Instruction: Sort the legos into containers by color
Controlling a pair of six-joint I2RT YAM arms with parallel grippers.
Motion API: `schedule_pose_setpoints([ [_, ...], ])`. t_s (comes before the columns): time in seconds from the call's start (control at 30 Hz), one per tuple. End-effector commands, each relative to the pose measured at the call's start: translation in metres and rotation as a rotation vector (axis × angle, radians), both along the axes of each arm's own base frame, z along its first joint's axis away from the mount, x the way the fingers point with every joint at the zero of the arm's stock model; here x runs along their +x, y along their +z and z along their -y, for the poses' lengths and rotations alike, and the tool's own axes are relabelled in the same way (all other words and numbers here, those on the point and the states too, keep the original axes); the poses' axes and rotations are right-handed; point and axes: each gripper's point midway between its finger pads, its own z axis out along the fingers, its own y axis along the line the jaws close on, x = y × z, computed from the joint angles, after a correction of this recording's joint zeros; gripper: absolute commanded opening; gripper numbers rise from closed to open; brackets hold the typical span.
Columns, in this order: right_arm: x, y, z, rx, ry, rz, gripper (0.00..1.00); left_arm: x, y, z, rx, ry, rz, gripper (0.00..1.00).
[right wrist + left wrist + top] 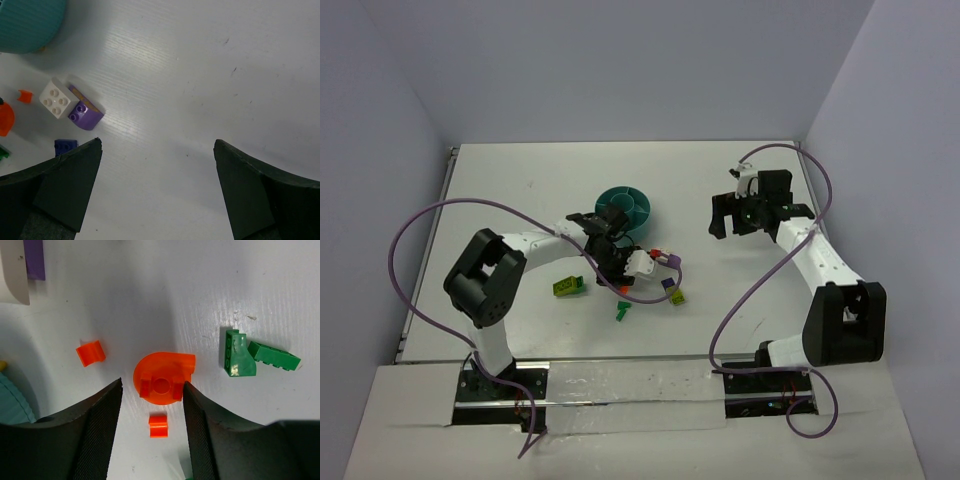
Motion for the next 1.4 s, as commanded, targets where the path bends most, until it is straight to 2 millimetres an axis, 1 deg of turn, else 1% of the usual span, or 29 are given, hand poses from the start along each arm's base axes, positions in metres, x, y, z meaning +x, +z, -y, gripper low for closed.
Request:
schedule_pose_setpoints([
  [0.0, 0.009, 0.015, -0.002, 0.007, 0.014, 0.034, 1.0, 0.005, 0.001, 0.007, -0.018, -0.03, 0.032, 0.57],
  [0.47, 0.011, 0.011, -0.001, 0.004, 0.01, 0.02, 1.0, 0.001, -0.005, 0.004, -0.003, -0.037, 0.023, 0.51],
  [0.57, 0.011, 0.01, -0.002, 0.004, 0.009, 0.018, 1.0, -0.001, -0.005, 0.005, -0.002, -0.032, 0.009, 0.48],
  [0.63, 0.011, 0.011, -0.001, 0.004, 0.006, 0.02, 1.0, -0.001, -0.005, 0.006, -0.004, -0.03, 0.01, 0.42],
  [0.8, 0.011, 0.012, -0.002, 0.004, 0.009, 0.021, 1.0, 0.0, -0.006, 0.006, 0.002, -0.014, 0.013, 0.38],
  [0.93, 0.011, 0.013, -0.001, 0.003, 0.007, 0.025, 1.0, -0.002, -0.001, 0.006, -0.003, 0.001, 0.002, 0.29],
  [1.03, 0.01, 0.015, -0.001, 0.002, 0.008, 0.026, 1.0, -0.004, 0.019, 0.012, -0.035, 0.01, -0.008, 0.22],
  [1.07, 0.01, 0.015, -0.001, 0.003, 0.009, 0.027, 1.0, -0.004, 0.026, 0.012, -0.046, 0.017, -0.005, 0.21],
  [1.1, 0.011, 0.017, -0.001, 0.005, 0.01, 0.031, 1.0, -0.004, 0.045, 0.017, -0.087, 0.022, 0.001, 0.2],
  [1.13, 0.011, 0.018, -0.002, 0.008, 0.011, 0.031, 1.0, -0.006, 0.059, 0.019, -0.109, 0.038, 0.005, 0.19],
  [1.17, 0.011, 0.018, -0.003, 0.011, 0.011, 0.029, 1.0, -0.006, 0.077, 0.022, -0.145, 0.056, 0.01, 0.17],
  [1.23, 0.01, 0.018, -0.003, 0.015, 0.013, 0.028, 1.0, -0.005, 0.1, 0.026, -0.185, 0.078, 0.011, 0.15],
  [1.3, 0.011, 0.02, -0.005, 0.022, 0.018, 0.03, 1.0, -0.004, 0.129, 0.03, -0.233, 0.113, 0.006, 0.12],
  [1.37, 0.011, 0.022, -0.005, 0.023, 0.017, 0.033, 1.0, 0.002, 0.158, 0.031, -0.286, 0.167, 0.015, 0.1],
])
